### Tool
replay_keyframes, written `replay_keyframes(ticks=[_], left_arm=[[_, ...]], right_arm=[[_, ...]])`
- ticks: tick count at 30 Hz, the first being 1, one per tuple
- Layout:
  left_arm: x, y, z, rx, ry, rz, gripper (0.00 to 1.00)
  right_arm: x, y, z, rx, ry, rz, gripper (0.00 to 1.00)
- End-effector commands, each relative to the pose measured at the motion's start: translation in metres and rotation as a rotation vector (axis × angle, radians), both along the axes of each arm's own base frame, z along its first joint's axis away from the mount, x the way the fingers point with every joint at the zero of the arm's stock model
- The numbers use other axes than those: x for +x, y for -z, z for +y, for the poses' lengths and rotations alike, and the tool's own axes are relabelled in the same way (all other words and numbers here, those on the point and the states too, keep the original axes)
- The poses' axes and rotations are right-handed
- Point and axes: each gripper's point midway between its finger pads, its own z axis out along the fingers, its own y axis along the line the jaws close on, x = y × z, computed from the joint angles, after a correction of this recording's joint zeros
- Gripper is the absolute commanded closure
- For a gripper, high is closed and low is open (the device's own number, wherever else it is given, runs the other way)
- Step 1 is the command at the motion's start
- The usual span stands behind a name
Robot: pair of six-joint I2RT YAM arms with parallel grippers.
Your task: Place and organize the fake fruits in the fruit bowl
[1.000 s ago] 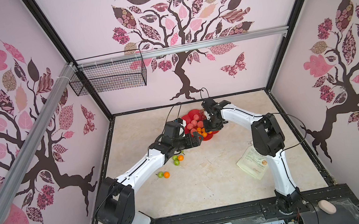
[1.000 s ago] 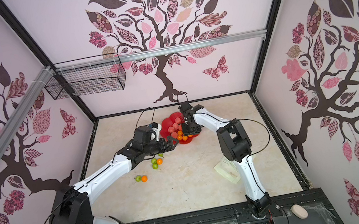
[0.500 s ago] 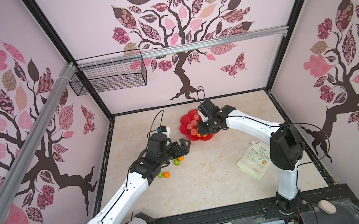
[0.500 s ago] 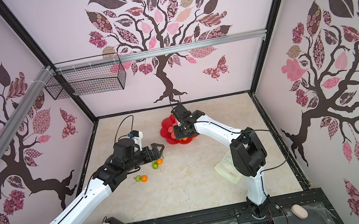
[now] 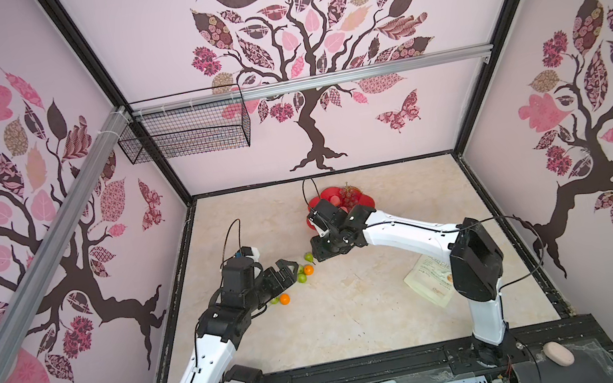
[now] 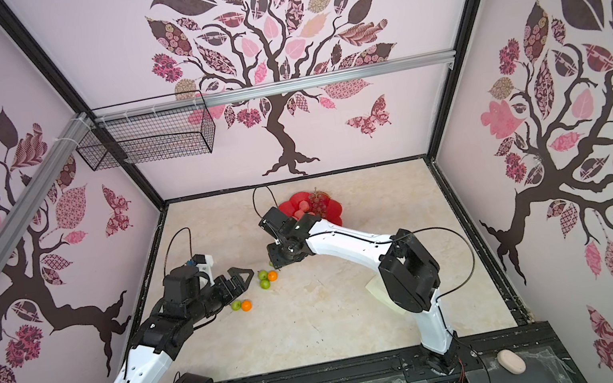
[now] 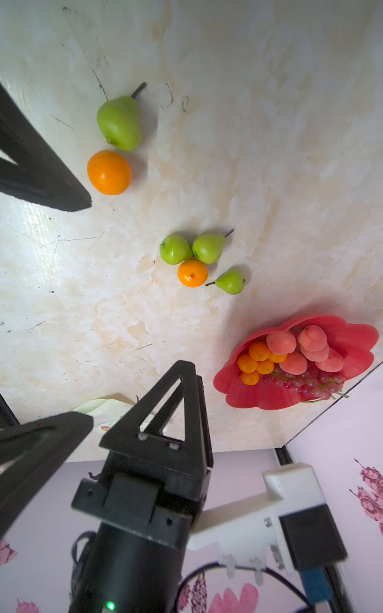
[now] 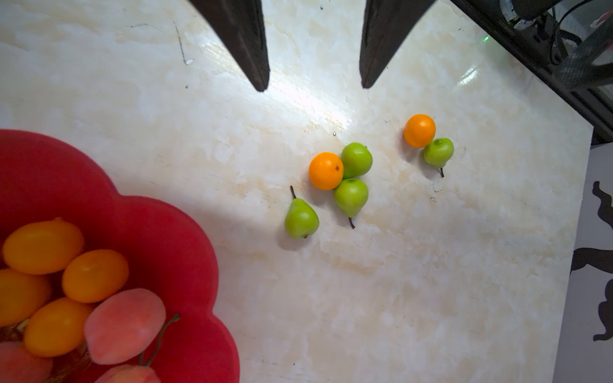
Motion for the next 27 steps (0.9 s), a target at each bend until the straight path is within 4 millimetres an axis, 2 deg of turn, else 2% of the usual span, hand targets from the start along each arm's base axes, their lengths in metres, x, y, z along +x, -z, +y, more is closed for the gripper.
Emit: replay_keyframes(ticks=[1, 11, 27], left_arm=[[-0.004, 0.008, 0.001, -0.072, 0.0, 0.039, 0.01], [0.009, 0.014, 0.014, -0.241, -0.047, 0.057, 0.02], [0.014, 0.021, 0.016, -0.241, -0.022, 0.076, 0.02]], right_arm=[[0.0, 0.022, 0.01, -0.033, 0.024, 0.046, 0.52], [0.0, 0.053, 0.031, -0.033, 0.01, 0.137, 0.52], [-0.003, 0.087, 0.044, -0.062, -0.02, 0.218, 0.51]])
